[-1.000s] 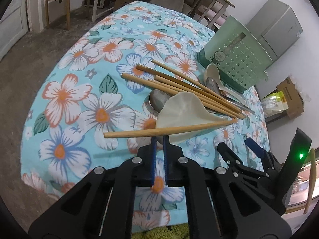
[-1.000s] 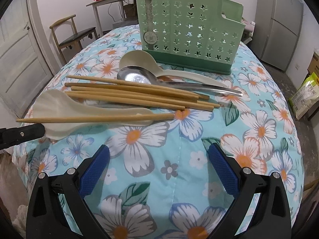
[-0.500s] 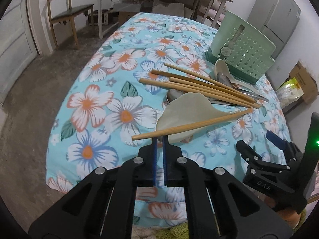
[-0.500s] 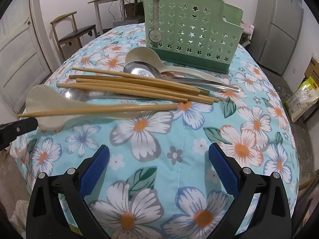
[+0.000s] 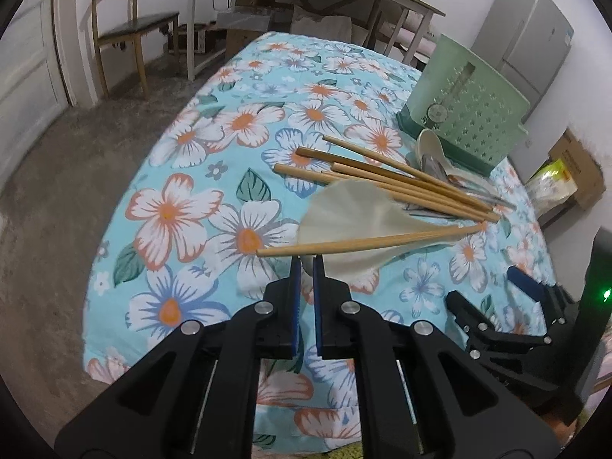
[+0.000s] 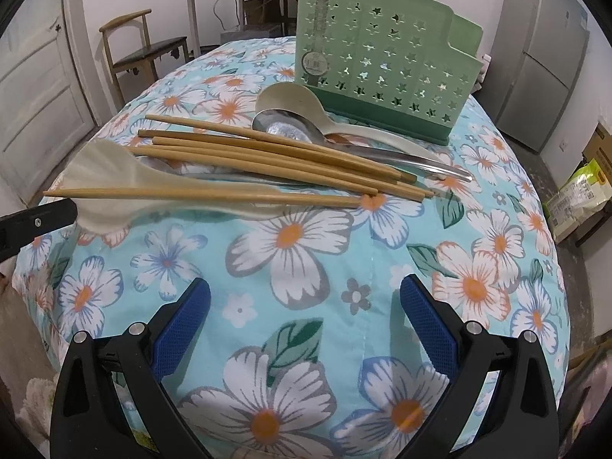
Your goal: Organize utensils
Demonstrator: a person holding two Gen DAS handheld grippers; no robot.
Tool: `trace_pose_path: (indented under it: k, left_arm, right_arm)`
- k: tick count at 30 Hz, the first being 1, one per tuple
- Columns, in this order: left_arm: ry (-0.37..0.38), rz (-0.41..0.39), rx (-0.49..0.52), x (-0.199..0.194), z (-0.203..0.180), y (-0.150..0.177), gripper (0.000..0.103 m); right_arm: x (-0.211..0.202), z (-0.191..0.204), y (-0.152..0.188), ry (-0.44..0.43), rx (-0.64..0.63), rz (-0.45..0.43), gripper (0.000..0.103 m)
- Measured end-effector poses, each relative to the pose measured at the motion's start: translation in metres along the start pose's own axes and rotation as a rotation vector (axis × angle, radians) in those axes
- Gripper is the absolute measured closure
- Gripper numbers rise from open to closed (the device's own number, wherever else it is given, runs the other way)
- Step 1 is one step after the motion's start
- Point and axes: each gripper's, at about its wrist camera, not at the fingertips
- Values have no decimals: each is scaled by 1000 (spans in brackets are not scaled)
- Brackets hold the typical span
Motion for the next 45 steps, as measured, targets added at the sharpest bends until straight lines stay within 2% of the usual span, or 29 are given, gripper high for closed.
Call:
trace_pose_path:
  k: [6,10,21,27,34,41,45]
  left_arm:
    - [77,47,-110,15,17,-5,92]
    - [100,53,-146,23,22,-7,91]
    - [111,36,-139,31,20,-14,90]
    - [148,17,-131,23,14,-26,98]
    - [192,-53,-53,0,-22,-69,102]
    - [131,-189,62,-31,-54,-99,102]
    - [119,-266,72,-52,-53,-113,102]
  right_arm:
    - [2,1,-4,-6,-6,-3,6]
    - [0,0,-5,-30,-7,-22,6]
    - [-10,4,-9,-95,-18,-88,6]
    - [-17,-1,-9,-98,6,-123,6]
    - [-24,-21,-8,-90,83,-156,6]
    - [-28,-38,-4,-73,131,-172,6]
    - [-28,-43,-5,-78,152,-180,7]
Point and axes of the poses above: each gripper's, at about its wrist camera, not at the fingertips, and x roughly the way its jaws point, z to its left, y to its underside, and after that the axes turned 1 degree about -x, right-handed
